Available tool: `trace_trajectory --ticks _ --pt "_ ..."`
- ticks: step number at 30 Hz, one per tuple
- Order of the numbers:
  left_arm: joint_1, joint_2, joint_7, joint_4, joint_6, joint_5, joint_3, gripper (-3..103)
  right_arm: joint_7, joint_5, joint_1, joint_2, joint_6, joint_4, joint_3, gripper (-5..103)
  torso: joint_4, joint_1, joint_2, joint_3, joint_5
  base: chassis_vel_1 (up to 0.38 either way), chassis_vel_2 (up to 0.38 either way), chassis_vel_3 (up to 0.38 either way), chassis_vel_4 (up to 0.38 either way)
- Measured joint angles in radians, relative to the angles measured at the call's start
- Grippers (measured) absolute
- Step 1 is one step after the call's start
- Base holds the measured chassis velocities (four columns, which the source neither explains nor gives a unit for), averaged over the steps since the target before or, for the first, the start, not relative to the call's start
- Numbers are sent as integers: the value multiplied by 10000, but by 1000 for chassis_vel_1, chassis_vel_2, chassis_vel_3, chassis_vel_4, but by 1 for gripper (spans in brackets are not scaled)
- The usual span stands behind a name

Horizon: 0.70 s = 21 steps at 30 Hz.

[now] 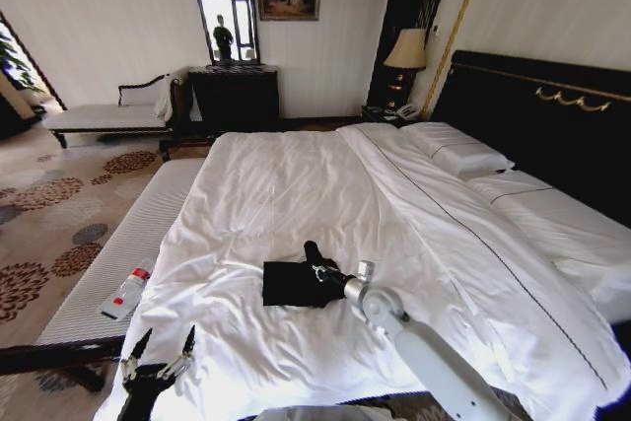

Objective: Fold the clothes on the bed.

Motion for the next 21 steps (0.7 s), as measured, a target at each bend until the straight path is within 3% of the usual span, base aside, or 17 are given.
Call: trace_trajectory --ticks 10,21 --pt "0 0 1 0 0 0 1 100 -215 -746 -180 392 117 -96 -218 5 -1 0 1 0 3 0 0 0 0" --pt "0 0 1 -1 0 0 0 100 -631 -1358 -212 99 301 -180 -698 5 -1 0 0 0 2 0 0 0 0"
